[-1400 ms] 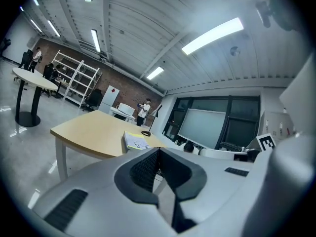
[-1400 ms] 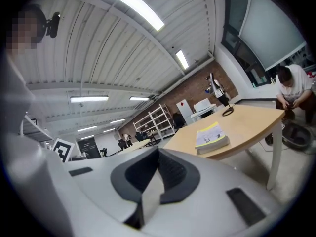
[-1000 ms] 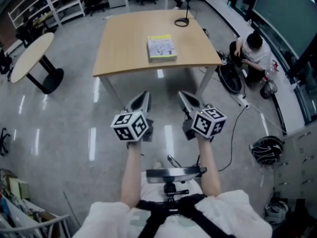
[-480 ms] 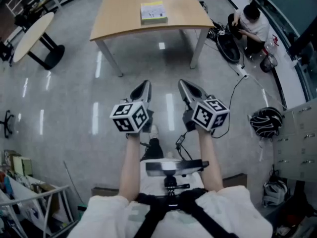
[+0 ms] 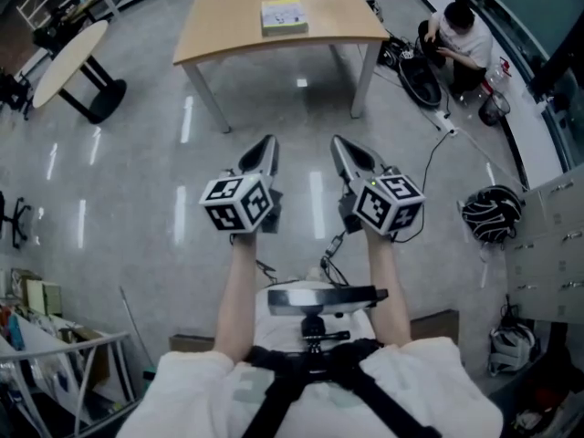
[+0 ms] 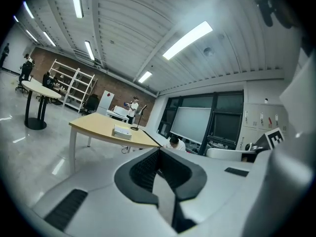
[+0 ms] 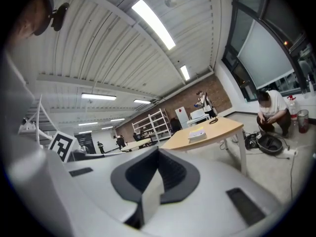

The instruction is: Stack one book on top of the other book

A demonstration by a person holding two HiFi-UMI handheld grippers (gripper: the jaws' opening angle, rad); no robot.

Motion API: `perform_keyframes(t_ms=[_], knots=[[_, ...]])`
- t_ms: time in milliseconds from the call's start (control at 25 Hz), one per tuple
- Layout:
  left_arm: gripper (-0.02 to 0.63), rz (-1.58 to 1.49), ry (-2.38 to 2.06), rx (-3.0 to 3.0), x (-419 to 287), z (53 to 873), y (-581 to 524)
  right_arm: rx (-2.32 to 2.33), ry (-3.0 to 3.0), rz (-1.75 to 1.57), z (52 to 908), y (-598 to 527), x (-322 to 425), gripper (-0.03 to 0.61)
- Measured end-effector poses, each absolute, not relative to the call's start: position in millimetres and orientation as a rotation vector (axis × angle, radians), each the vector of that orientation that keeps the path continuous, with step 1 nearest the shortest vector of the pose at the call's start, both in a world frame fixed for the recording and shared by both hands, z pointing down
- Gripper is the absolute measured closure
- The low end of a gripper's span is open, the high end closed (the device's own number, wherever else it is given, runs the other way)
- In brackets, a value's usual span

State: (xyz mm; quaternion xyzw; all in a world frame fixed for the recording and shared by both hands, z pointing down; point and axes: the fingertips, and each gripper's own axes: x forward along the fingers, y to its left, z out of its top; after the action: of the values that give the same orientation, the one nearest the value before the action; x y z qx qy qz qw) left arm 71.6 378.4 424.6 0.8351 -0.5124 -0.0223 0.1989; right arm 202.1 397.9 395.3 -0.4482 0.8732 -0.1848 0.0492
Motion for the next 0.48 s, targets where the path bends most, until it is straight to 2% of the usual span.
perform_keyframes(t_ms=[480], knots=[[0.597, -0.101, -1.465, 2.363, 36.4, 405.1, 387.4, -1.349, 2.754, -0.490, 388.7, 411.1, 154.6, 0.581]])
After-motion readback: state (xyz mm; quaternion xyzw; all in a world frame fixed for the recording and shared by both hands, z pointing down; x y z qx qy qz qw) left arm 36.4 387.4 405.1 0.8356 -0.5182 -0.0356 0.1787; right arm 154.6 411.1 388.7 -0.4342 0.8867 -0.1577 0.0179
